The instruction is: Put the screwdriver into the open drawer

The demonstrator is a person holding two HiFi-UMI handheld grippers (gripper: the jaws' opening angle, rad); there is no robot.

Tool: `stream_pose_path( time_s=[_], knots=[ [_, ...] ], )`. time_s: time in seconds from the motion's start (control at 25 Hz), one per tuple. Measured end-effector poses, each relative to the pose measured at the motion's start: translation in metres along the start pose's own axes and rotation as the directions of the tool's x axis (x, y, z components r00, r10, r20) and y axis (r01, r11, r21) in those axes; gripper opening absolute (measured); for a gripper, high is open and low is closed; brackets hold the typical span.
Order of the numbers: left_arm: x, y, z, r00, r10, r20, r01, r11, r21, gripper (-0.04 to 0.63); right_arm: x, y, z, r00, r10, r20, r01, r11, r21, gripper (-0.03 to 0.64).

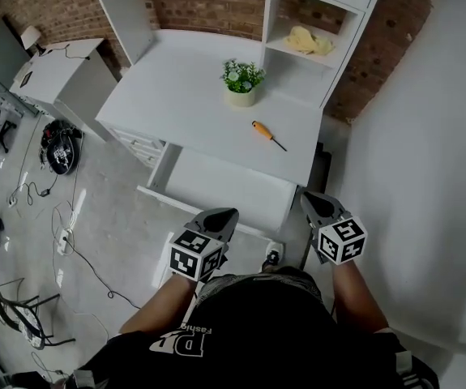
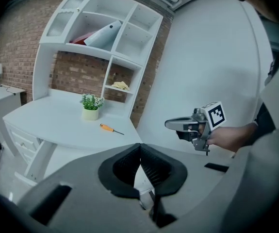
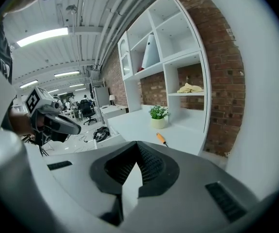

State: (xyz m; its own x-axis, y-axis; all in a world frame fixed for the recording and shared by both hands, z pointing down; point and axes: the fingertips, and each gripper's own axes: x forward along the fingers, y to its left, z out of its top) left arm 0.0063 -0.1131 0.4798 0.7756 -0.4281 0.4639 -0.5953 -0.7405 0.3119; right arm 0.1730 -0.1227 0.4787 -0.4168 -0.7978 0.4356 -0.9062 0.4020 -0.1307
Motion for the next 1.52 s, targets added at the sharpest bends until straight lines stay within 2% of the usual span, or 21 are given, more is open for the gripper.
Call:
stream_pose_path(
  time_s=[0.12,0.28,0.48,0.64,0.88,1.16,1.52],
  knots=[
    [0.021,-0.011,0.016,1.000,-0.002,-0.003,0.002,0.999,0.033,0.015,0.015,-0.024,-0.004,1.000,0.016,-0.014,-0.016,1.000,0.021,0.005],
    [0.046,-0.018,0.030,1.000,0.004,-0.019,-0.003,1.000,0.027,0.015,0.032,-0.050,-0.006,0.999,0.043,-0.010,-0.043,0.998,0.055,0.005],
    [0.068,-0.006,0.038,0.998,0.047,-0.043,-0.046,0.999,0.015,0.015,0.051,-0.081,-0.002,0.998,0.059,0.000,-0.059,0.996,0.073,0.005],
    [0.081,0.016,0.037,0.994,0.090,-0.058,-0.090,0.996,0.001,0.015,0.061,-0.089,-0.001,0.998,0.068,-0.013,-0.067,0.997,0.044,0.005],
    [0.099,0.039,0.028,0.993,0.050,-0.107,-0.049,0.999,0.012,0.015,0.086,-0.093,0.003,0.998,0.039,-0.042,-0.038,0.999,0.008,0.005],
    [0.104,0.066,0.023,0.991,-0.014,-0.133,0.014,1.000,-0.002,0.015,0.138,-0.101,-0.001,0.988,-0.019,-0.153,0.004,0.995,-0.098,0.005],
    [0.089,0.110,0.003,0.987,0.016,-0.162,-0.025,0.998,-0.052,0.015,0.228,-0.111,-0.027,0.939,-0.041,-0.342,-0.047,0.968,-0.246,0.008]
  ],
)
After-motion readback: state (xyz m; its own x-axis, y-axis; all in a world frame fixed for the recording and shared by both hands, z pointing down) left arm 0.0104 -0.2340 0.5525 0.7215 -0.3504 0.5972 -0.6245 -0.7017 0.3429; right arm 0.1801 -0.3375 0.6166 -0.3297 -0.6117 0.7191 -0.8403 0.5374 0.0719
